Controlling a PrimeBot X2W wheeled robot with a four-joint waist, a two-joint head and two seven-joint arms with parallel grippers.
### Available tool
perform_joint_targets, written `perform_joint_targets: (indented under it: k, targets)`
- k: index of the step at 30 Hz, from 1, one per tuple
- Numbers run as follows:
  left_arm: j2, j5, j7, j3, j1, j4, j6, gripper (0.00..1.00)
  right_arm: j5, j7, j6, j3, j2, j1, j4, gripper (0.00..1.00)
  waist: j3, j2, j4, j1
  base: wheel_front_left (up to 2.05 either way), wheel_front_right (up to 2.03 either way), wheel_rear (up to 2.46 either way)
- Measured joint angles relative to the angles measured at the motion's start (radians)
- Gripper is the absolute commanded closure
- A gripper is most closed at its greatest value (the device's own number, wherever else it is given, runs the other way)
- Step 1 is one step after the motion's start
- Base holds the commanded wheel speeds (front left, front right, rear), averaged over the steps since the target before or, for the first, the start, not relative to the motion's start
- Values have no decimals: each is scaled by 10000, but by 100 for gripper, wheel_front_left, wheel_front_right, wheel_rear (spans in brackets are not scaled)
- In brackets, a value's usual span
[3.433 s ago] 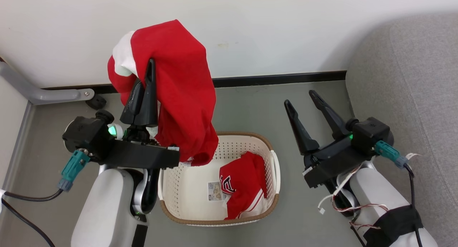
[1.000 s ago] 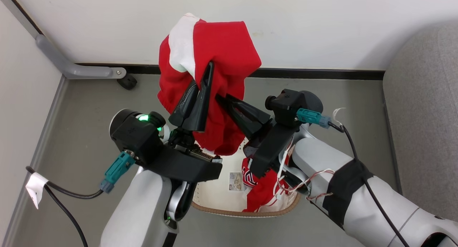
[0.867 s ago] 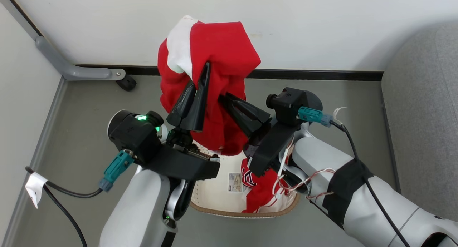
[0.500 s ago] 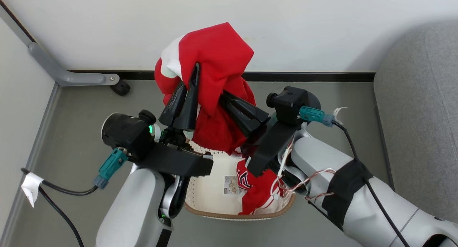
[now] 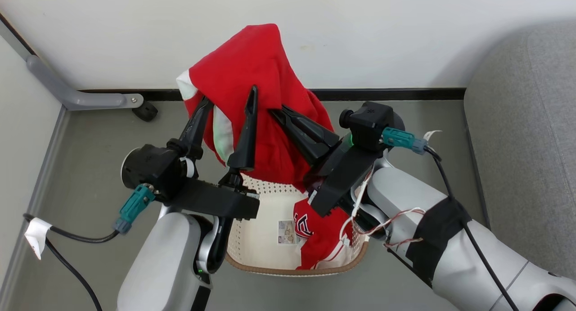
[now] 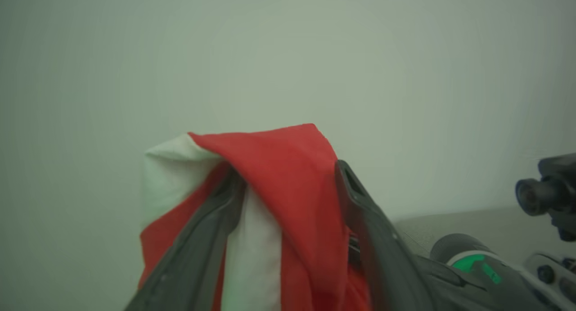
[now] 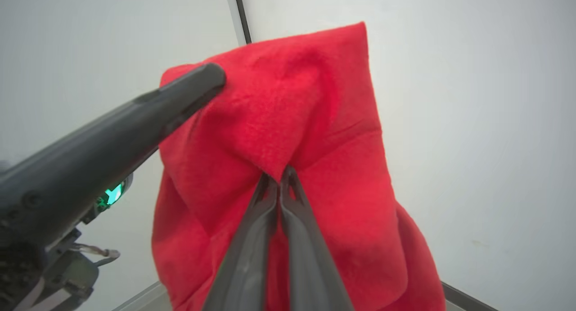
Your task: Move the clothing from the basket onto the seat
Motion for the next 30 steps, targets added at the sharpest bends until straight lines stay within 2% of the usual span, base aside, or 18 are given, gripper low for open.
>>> perform_joint_targets:
  k: [13,30]
  targets:
    - [-4,33,0,301,40,656,-2,0,-25,0,0,-591,0,1,-12,100,24,0,-164,0,0,0,0]
    - [-4,221,0,784,40,1298,2,0,-203,0,0,-740,2,219,-169,100,-127,0,-456,0,0,0,0]
